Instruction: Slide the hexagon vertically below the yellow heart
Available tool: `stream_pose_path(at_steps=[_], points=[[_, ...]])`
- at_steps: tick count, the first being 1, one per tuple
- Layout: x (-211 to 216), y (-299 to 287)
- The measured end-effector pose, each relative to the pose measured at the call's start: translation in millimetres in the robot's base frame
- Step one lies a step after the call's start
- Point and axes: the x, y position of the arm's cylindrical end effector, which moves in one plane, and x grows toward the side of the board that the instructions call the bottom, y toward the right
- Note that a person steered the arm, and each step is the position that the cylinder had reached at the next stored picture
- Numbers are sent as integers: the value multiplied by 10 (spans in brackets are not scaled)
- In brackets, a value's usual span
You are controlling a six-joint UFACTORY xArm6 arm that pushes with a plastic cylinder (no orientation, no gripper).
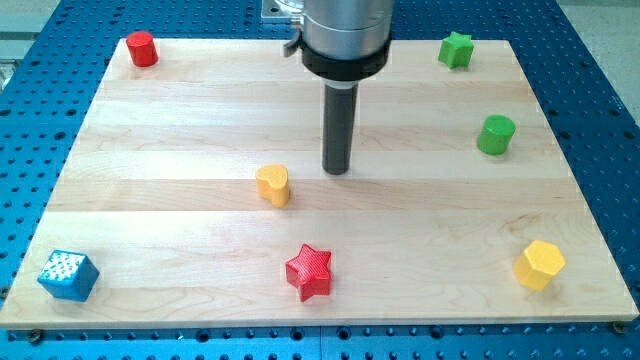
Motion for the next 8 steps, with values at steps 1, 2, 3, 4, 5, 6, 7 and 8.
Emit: stream_pose_path(at_steps=[1,2,3,4,5,6,7,8], points=[[358,1045],[553,2353],[1128,2884],[1689,2890],[1727,2380],[1541,1941],[1299,1550],[945,1595]])
